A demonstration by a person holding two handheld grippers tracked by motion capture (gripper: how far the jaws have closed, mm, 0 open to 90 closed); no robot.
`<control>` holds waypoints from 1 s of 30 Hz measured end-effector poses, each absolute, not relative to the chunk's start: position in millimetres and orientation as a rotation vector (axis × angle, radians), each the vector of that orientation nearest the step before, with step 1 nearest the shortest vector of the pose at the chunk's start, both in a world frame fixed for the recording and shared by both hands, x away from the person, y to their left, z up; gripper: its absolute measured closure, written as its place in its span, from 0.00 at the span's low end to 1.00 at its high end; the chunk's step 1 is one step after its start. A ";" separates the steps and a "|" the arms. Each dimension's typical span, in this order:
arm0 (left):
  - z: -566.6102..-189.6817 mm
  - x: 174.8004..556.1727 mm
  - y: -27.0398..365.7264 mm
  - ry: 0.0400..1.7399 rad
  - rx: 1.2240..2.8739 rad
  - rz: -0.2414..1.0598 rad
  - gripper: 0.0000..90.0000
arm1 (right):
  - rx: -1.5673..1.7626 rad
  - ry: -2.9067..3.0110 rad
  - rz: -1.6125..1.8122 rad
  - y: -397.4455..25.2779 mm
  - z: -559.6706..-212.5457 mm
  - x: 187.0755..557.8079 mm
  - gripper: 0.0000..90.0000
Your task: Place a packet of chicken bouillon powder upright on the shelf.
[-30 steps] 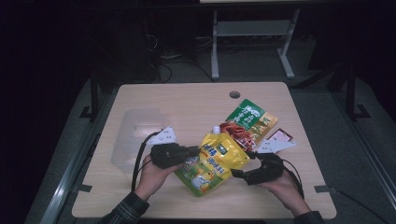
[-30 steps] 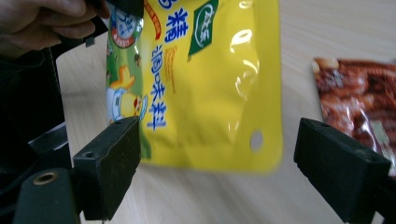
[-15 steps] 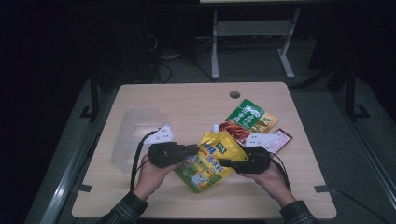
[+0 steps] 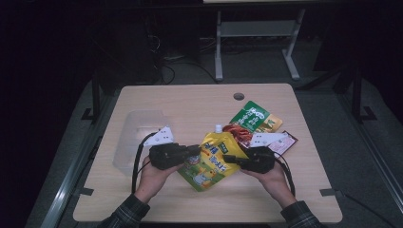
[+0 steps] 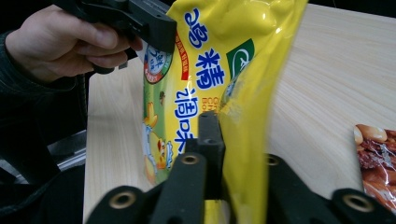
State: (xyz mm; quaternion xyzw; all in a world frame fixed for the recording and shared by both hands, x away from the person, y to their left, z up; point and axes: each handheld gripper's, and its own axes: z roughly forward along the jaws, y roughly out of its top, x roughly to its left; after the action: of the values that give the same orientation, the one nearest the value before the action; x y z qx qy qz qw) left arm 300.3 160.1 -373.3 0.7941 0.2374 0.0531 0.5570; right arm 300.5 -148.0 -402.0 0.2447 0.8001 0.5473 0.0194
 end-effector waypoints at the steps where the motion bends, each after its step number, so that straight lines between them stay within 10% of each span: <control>1: -373.7 301.0 160.6 0.560 1.875 0.124 0.97 | 0.762 2.488 1.693 -148.0 -401.3 300.5 0.99; 12: -375.2 305.2 161.1 0.580 1.879 0.104 0.91 | 0.729 2.512 1.702 -153.0 -390.0 300.1 1.00; 30: -383.7 272.5 172.2 0.575 2.029 0.145 0.52 | 0.773 2.548 1.691 -154.5 -374.1 308.0 1.00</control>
State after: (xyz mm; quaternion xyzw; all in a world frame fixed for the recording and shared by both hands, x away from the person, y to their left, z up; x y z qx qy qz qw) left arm 272.5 172.2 -383.7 0.8358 0.2369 0.0596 0.4916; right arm 308.0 -154.5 -374.1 0.2450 0.8078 0.5360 -0.0061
